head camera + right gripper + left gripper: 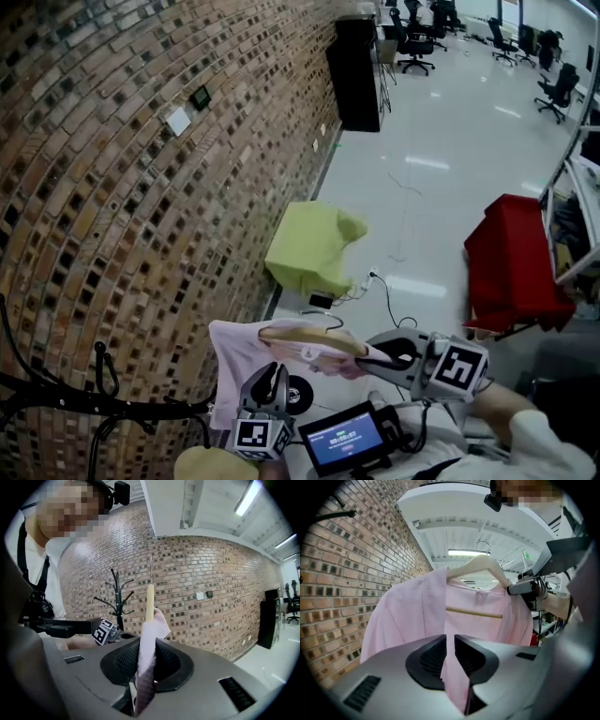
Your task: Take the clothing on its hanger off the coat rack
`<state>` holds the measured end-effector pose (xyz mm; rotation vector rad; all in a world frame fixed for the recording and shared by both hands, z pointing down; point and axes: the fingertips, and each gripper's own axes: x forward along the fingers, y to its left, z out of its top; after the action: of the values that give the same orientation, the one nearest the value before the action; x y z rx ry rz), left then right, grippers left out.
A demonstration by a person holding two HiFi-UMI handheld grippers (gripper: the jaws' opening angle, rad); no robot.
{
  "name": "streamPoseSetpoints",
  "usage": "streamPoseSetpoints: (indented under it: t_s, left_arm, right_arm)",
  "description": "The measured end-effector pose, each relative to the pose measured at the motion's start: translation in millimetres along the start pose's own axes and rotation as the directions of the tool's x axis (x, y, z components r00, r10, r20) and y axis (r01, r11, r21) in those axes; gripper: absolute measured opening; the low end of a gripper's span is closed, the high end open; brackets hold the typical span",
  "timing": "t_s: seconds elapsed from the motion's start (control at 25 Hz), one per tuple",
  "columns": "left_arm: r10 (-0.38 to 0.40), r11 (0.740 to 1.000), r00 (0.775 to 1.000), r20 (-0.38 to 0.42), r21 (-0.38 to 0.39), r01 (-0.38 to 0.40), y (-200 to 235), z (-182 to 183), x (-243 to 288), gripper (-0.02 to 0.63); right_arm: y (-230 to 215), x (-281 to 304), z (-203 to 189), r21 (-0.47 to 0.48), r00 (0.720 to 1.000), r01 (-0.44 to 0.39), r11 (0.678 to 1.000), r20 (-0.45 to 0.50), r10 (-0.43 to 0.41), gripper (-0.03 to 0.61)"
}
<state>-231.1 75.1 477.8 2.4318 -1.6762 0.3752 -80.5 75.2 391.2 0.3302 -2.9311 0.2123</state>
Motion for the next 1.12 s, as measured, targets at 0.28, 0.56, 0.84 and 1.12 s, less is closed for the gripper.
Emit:
streamPoseSetpoints:
  t_s: [0.28,0.56,0.84,1.12]
  left_arm:
    - [-0.138,0.988,0.990,-0.002,0.069,0.137,-29,41,97,0.063]
    - [-0.283,0.950,0.959,0.004,0.142,0.280,-51,82,197,0.063]
    - [-0.431,0.887,0.903,-0.003,0.185,0.424,-64,116,294,0.063]
    - [-0.529,0.824,0.849,-0.015,0.229,0.518,-77,150,374,0.063]
  right_arm:
    - [-84,-51,-2,0.012,0.983,0.183,0.983,0.011,-0.183,0.044]
    - [-161,-85,-8,0.018,0.930,0.368,0.930,0.001,-0.368,0.044]
    - [-239,-126,-3,0.058,0.832,0.555,0.830,-0.005,-0.555,0.044]
    - [-312,-175,9,0.110,0.704,0.701,0.705,0.052,-0.708,0.044]
